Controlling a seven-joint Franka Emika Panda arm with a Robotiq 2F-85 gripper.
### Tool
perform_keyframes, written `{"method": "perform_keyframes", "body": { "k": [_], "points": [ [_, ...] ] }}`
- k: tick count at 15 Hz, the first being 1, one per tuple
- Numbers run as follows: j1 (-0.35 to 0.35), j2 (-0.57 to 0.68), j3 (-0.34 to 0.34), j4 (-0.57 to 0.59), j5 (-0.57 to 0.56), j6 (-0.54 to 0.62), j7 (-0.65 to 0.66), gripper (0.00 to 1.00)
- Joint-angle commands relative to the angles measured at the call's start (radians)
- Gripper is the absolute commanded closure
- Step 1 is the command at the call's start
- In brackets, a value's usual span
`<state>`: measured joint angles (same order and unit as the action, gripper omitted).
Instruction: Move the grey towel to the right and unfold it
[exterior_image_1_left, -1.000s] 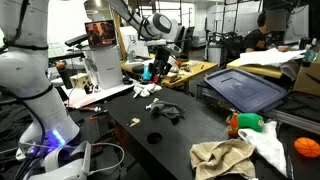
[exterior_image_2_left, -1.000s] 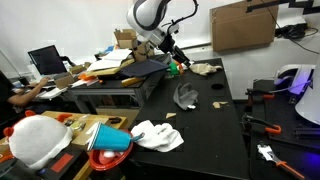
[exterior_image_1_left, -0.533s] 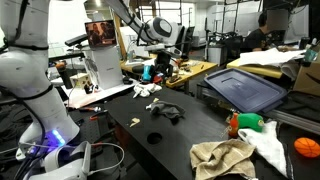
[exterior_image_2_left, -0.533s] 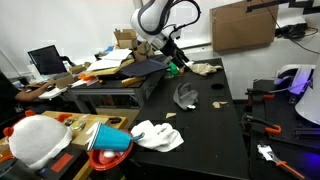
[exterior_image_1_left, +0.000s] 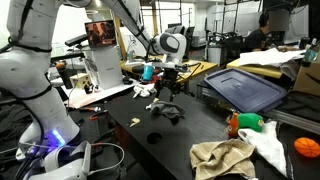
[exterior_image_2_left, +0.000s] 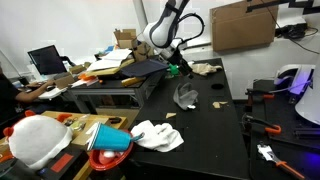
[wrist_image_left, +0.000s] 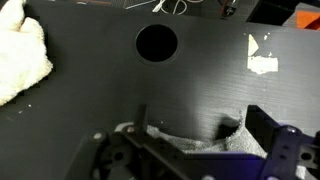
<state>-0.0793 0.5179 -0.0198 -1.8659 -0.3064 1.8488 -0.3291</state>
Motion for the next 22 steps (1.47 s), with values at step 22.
{"method": "perform_keyframes", "body": {
  "k": [22],
  "points": [
    [-0.027, -0.407, 0.071, -0.381, 0.096, 0.606, -0.334, 0.0]
  ]
}}
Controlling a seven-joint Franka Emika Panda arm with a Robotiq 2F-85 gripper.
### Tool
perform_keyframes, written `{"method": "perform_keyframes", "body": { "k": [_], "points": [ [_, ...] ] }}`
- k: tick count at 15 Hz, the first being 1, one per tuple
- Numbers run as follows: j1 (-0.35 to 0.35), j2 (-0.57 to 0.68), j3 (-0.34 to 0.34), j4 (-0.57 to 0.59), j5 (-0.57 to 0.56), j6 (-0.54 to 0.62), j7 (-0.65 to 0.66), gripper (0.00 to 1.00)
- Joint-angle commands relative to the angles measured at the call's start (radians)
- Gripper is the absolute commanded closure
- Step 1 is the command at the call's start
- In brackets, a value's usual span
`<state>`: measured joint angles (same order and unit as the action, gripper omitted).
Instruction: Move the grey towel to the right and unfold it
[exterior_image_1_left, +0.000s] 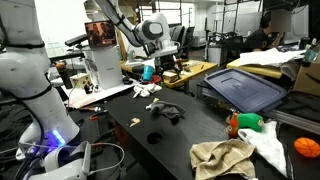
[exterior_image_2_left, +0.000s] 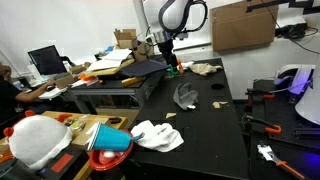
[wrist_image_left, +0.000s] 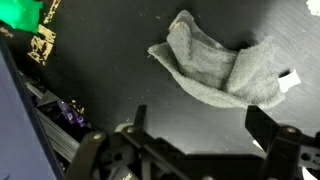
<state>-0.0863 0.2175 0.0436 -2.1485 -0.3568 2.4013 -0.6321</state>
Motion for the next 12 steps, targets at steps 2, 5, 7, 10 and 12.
{"method": "perform_keyframes", "body": {
  "k": [2, 5, 7, 10, 12],
  "points": [
    [-0.016, -0.133, -0.002, -0.121, 0.272, 0.054, -0.017, 0.0],
    [-0.003, -0.123, -0.025, -0.132, 0.364, 0.056, 0.086, 0.0],
    [0.002, -0.094, -0.036, -0.142, 0.379, 0.084, 0.183, 0.0],
    [0.008, -0.042, -0.051, -0.163, 0.361, 0.135, 0.359, 0.0],
    [0.01, -0.006, -0.062, -0.176, 0.36, 0.177, 0.466, 0.0]
  ]
}}
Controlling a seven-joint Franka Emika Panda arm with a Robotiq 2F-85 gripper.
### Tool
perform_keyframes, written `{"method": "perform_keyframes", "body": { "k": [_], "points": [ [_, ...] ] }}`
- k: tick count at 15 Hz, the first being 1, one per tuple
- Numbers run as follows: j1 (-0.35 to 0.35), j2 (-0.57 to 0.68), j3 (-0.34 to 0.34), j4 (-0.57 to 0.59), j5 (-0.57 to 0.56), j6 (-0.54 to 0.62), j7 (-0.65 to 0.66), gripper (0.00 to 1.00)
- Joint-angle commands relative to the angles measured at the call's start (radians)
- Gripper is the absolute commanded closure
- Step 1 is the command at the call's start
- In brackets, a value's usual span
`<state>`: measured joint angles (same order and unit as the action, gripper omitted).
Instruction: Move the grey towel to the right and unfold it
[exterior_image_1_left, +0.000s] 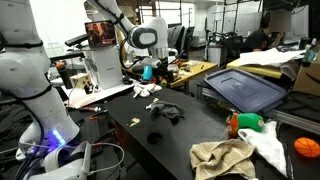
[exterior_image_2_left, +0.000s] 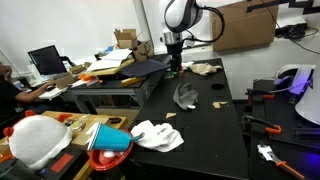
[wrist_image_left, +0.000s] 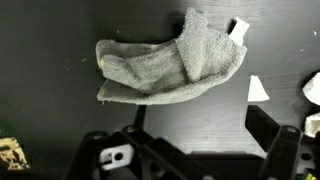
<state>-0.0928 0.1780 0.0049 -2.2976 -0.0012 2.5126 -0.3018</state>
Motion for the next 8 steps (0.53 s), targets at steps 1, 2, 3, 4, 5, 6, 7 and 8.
{"method": "perform_keyframes", "body": {
  "k": [1, 2, 3, 4, 5, 6, 7, 8],
  "points": [
    [0.018, 0.051, -0.03, -0.029, 0.006, 0.083, 0.186, 0.0],
    [0.018, 0.067, -0.041, -0.03, 0.0, 0.095, 0.237, 0.0],
    [0.019, 0.08, -0.054, -0.033, -0.004, 0.106, 0.286, 0.0],
    [0.02, 0.089, -0.067, -0.038, -0.003, 0.111, 0.33, 0.0],
    [0.018, 0.095, -0.078, -0.042, 0.006, 0.104, 0.368, 0.0],
    [0.019, 0.099, -0.093, -0.05, 0.007, 0.11, 0.411, 0.0],
    [0.023, 0.107, -0.109, -0.053, 0.005, 0.115, 0.457, 0.0],
    [0.023, 0.113, -0.122, -0.056, 0.009, 0.116, 0.498, 0.0]
  ]
}}
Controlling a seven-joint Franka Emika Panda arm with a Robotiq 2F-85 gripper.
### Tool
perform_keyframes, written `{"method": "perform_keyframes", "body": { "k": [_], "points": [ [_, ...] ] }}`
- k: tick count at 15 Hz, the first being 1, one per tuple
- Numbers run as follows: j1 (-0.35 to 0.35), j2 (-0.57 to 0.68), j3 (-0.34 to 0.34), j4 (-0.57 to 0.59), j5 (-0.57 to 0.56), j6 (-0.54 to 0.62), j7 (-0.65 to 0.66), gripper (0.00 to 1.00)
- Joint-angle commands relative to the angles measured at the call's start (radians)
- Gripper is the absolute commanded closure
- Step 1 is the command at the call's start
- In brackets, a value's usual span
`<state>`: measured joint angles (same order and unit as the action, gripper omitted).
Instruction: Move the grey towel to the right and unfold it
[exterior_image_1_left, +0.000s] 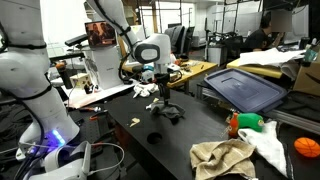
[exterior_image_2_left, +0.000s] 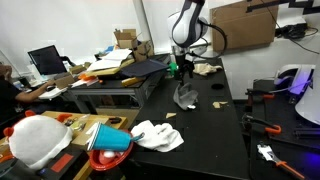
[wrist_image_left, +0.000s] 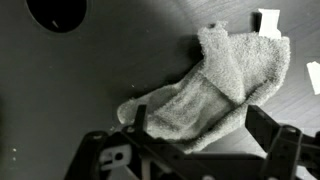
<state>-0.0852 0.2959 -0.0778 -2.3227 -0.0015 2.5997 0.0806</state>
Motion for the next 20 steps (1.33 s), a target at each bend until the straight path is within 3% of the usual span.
{"method": "perform_keyframes", "body": {
  "k": [1, 9, 20],
  "points": [
    [0.019, 0.0, -0.054, -0.033, 0.009, 0.03, 0.161, 0.0],
    [0.074, 0.079, -0.14, -0.007, 0.003, 0.126, 0.431, 0.0],
    [0.144, 0.154, -0.193, 0.031, 0.006, 0.221, 0.479, 0.0]
  ]
}}
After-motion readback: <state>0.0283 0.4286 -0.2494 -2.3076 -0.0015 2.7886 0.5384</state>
